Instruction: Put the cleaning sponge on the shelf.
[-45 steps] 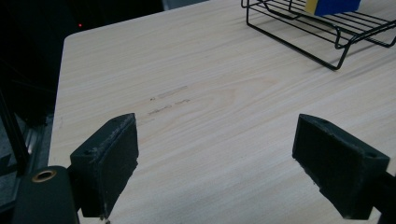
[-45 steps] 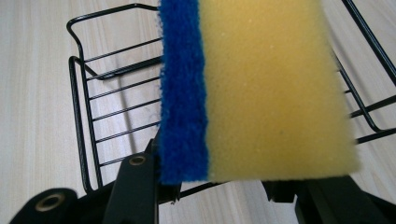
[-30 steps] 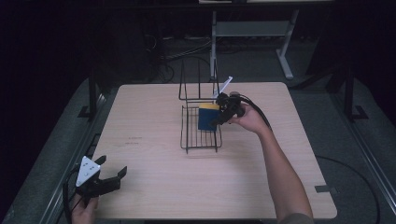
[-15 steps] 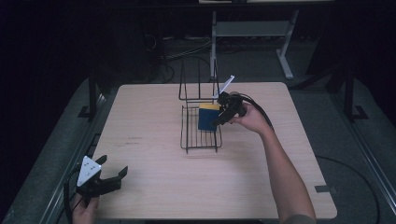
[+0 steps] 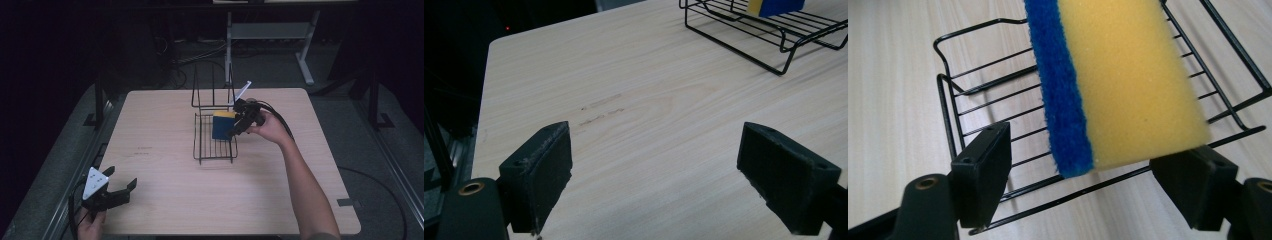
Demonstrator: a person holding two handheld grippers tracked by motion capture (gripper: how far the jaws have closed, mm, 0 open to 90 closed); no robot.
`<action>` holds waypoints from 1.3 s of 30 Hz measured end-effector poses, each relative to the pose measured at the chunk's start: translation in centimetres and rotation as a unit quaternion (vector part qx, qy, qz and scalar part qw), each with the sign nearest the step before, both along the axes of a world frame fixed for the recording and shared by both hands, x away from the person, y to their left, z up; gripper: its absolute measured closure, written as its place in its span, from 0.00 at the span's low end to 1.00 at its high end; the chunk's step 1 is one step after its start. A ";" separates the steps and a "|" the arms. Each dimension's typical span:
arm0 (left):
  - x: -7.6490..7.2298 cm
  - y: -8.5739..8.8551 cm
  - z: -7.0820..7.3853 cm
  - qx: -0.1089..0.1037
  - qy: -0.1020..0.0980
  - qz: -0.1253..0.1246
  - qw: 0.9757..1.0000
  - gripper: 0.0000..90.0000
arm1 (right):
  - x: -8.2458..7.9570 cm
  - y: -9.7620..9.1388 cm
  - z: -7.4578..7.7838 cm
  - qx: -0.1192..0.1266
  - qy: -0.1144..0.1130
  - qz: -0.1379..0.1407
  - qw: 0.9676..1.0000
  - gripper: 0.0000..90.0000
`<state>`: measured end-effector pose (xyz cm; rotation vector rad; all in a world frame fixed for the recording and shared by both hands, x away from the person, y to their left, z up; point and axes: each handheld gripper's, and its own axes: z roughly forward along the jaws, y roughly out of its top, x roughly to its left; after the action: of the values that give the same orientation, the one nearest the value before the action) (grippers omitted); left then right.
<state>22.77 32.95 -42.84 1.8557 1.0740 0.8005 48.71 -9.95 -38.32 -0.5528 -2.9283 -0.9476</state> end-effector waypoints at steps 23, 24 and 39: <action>-0.1 -0.1 0.1 -0.002 -0.001 -0.002 1.000 0.15 | -1.1 -1.6 0.4 0.009 -0.003 -0.011 1.000 0.25; -0.1 -0.1 0.1 -0.001 -0.001 -0.002 1.000 0.15 | -1.1 -1.6 0.4 0.009 -0.004 -0.011 1.000 0.24; -0.2 -0.1 0.0 0.001 -0.001 -0.001 1.000 0.15 | -1.9 -3.2 0.4 0.015 -0.002 -0.026 1.000 0.25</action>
<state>22.61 32.88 -42.79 1.8564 1.0695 0.8027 46.77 -13.17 -37.95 -0.6277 -2.9118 -0.9976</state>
